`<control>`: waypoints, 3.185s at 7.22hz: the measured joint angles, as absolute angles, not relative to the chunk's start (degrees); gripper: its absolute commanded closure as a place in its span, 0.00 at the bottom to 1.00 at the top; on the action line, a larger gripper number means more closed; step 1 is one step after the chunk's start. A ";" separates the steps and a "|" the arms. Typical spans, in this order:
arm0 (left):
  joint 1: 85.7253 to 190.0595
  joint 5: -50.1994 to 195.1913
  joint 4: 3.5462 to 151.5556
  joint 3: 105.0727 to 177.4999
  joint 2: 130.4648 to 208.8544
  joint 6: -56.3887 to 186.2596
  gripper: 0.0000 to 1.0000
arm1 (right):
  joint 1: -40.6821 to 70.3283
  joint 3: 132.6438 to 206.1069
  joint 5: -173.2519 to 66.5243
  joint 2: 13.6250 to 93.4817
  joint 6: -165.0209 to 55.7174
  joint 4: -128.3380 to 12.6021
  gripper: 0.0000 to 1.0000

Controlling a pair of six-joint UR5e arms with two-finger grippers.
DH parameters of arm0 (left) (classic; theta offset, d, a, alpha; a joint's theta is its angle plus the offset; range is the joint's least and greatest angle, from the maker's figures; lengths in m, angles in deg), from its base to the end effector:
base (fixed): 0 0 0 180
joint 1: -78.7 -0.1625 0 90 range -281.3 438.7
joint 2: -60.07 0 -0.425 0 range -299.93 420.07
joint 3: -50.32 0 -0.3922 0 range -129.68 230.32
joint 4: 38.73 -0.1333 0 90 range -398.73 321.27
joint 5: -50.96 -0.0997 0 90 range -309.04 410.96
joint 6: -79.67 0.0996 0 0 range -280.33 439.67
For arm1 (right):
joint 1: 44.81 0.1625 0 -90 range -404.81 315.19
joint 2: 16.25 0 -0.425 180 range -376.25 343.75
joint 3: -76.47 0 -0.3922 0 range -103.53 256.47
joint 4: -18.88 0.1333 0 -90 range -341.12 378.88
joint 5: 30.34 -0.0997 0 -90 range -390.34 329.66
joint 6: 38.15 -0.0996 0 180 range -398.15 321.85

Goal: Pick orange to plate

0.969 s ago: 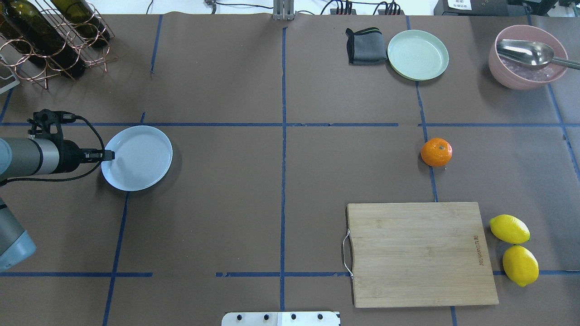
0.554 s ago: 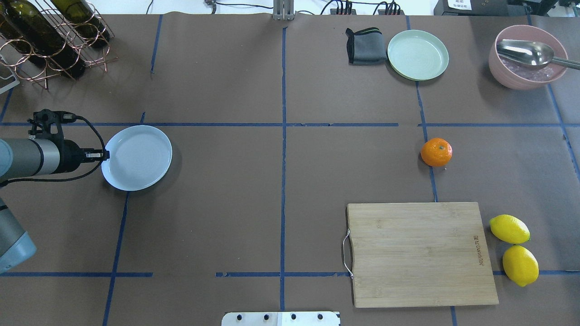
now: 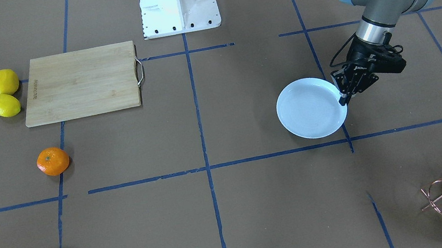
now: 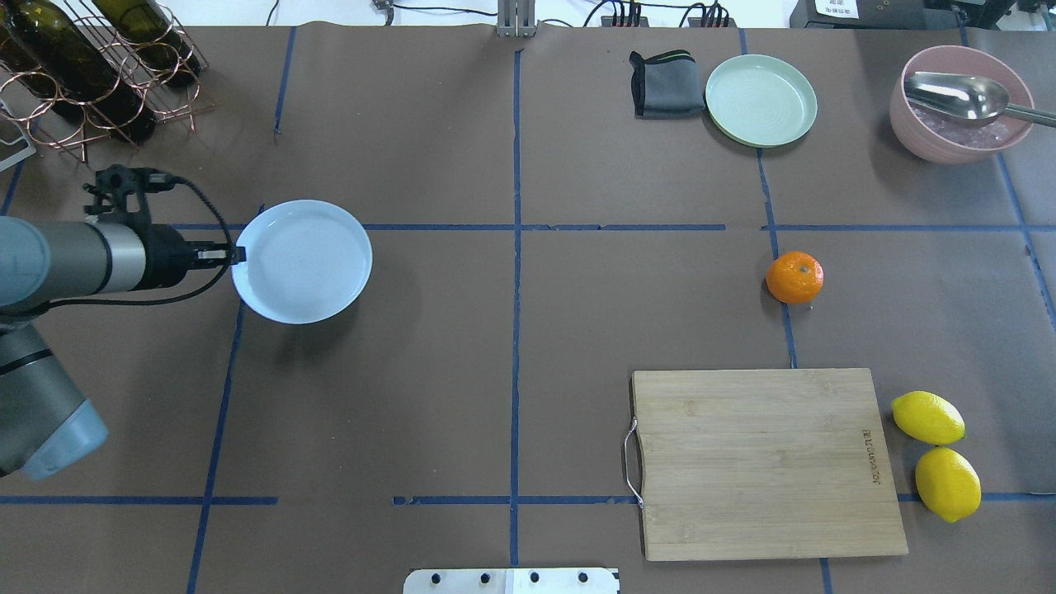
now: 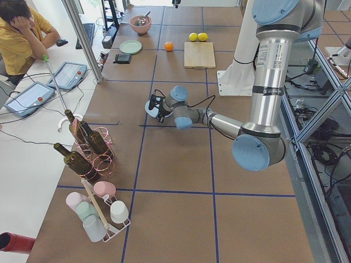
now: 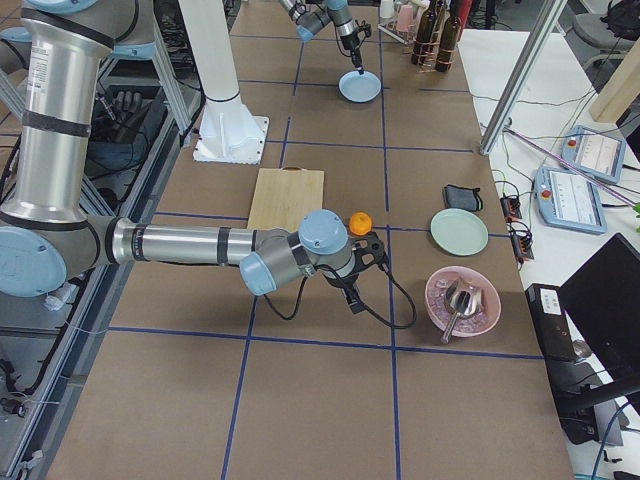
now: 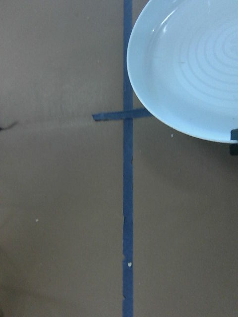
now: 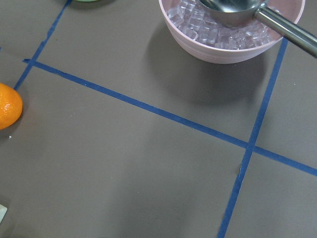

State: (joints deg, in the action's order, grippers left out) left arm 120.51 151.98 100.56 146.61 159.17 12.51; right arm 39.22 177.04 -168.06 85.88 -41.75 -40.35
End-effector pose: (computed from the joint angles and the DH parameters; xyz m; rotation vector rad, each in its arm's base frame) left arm 0.3534 -0.4694 0.4298 0.4573 1.0437 -0.1860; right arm 0.0153 -0.4264 0.5985 0.4105 -0.8522 -0.2504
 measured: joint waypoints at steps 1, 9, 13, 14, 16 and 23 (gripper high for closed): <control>119.91 151.82 95.34 145.08 166.26 8.51 1.00 | 39.22 177.03 -168.07 85.87 -41.87 -40.01 0.00; 107.06 142.40 85.11 132.81 186.82 -1.28 0.00 | 39.21 177.01 -167.98 85.88 -42.02 -39.83 0.00; 113.38 149.42 77.57 142.94 181.82 13.99 0.00 | 39.21 177.16 -167.93 85.65 -42.14 -39.83 0.00; 118.34 154.73 72.90 149.21 177.56 23.18 0.00 | 39.07 177.27 -167.86 85.16 -42.15 -39.87 0.00; 131.98 164.82 68.46 157.04 166.52 45.19 0.00 | 37.75 177.39 -167.79 82.78 -42.26 -39.99 0.00; 169.89 183.66 50.11 151.06 143.26 95.53 0.00 | 25.41 180.22 -160.76 72.19 -55.03 -48.41 0.00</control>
State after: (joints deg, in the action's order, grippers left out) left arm 169.89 183.66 50.11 151.06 143.26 95.53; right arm 25.41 180.22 -160.76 72.19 -55.03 -48.41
